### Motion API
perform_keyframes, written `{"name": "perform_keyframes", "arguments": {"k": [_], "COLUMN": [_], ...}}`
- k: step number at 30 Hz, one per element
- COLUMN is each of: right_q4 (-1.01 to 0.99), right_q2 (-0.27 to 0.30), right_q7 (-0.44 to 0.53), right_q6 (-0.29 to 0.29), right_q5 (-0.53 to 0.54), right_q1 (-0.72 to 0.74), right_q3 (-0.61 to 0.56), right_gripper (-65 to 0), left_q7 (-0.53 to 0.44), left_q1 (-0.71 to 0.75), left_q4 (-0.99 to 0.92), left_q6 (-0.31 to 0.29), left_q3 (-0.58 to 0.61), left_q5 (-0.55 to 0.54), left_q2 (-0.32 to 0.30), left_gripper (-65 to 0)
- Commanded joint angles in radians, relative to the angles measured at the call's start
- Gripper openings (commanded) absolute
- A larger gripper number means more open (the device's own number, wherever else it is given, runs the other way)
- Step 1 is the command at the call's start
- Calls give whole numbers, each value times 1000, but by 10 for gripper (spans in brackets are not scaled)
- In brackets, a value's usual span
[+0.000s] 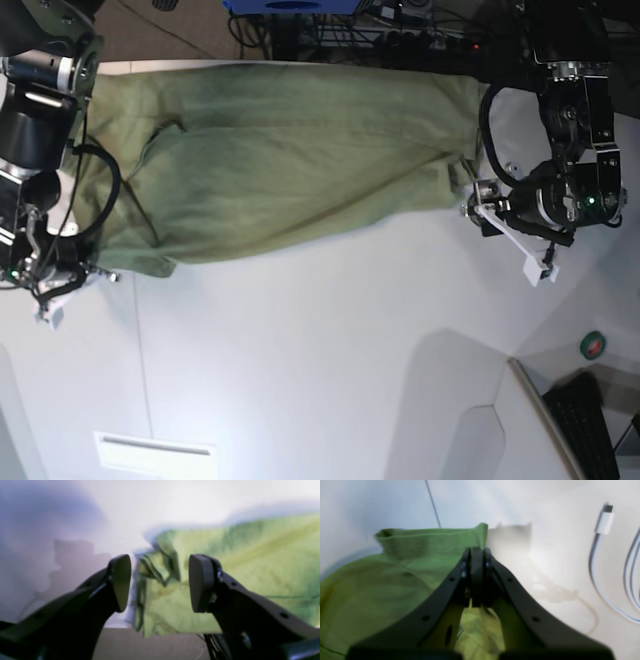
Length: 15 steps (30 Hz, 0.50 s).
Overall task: Layout the t-shirt on the table in an organized manner, then fold the t-shirt properly
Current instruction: 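Reposition the open left gripper along the shirt edge, right gripper holding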
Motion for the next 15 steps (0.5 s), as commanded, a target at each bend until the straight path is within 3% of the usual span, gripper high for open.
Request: {"name": "perform_keyframes", "arguments": {"k": [1,4,8,12,15], "right_q4": [13,13,13,13,13], "right_q2": [17,17,17,17,17], "right_q7": [9,9,9,9,9], "right_q6": [1,1,1,1,1], "right_q5": [0,0,0,0,0], "right_q1": [24,24,24,24,24], "right_q3": [0,0,0,0,0], "right_gripper": [-650,-650,-650,-650,-650], "left_q7": [-3,-5,-68,-141,-178], "left_q1": [-21,-85,-165,-227,-268], "left_q4": [-19,-159,-335,-498,-591], "left_q6": [-4,-99,-276,-320,-385], "left_q3": [-11,-13,-13,-11,64], "left_q5": [-4,-5,4,3,0], "left_q2": [-11,-27,-33,-53,-56], "left_gripper": [-278,-212,-209,-209,-209]}}
